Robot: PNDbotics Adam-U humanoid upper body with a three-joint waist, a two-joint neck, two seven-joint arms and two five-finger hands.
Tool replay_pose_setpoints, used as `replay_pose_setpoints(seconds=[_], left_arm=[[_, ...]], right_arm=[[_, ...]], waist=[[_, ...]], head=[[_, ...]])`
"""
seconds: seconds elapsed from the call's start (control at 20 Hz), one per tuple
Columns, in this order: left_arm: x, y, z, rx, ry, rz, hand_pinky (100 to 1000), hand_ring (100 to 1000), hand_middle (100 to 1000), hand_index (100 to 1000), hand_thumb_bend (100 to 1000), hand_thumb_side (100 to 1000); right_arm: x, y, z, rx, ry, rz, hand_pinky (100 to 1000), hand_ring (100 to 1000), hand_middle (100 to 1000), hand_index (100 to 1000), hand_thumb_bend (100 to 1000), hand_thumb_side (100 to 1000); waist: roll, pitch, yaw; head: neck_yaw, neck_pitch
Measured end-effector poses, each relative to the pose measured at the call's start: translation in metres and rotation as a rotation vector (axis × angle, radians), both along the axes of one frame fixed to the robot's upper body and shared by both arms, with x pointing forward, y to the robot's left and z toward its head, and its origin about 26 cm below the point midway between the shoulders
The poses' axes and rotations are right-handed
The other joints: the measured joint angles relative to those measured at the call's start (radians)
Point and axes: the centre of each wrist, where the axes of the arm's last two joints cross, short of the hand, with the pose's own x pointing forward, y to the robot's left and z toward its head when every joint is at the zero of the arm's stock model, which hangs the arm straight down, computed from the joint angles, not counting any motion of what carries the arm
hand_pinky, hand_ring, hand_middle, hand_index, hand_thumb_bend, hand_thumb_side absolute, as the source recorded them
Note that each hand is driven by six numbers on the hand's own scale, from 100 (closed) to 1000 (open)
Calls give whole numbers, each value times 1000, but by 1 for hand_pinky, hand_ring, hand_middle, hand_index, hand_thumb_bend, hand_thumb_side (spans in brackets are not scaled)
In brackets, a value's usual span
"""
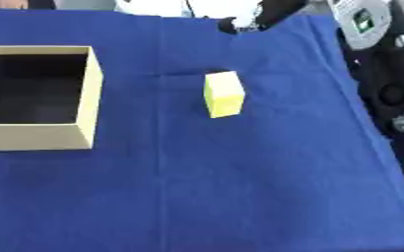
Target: Pick up objects on the table and place them in the box.
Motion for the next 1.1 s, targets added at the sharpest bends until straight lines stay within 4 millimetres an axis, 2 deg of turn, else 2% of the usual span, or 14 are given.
replay_pose_setpoints(seconds=[0.2,0.5,0.7,0.9,1.1], left_arm=[[0,0,0,2,3,-2,865,804,678,600,266,821],[0,0,0,3,5,-2,865,804,677,599,266,818],[0,0,0,3,5,-3,865,804,677,599,264,815],[0,0,0,4,7,-3,865,804,677,598,262,813],[0,0,0,5,8,-2,864,803,677,598,261,812]], right_arm=[[7,-1,-10,-22,26,-9,1000,1000,960,1000,417,668],[14,-5,-24,-23,79,-16,1000,1000,949,1000,454,592],[15,-9,-27,-20,98,-20,1000,1000,949,1000,458,673],[17,-12,-33,-24,120,-20,1000,1000,951,1000,504,844],[19,-14,-37,-29,135,-20,1000,1000,950,1000,526,893]], waist=[[-1,0,0],[-5,0,-1],[-6,0,-7],[-7,0,-8],[-12,0,-13]], head=[[0,0],[3,0],[8,0],[9,0],[12,1]])
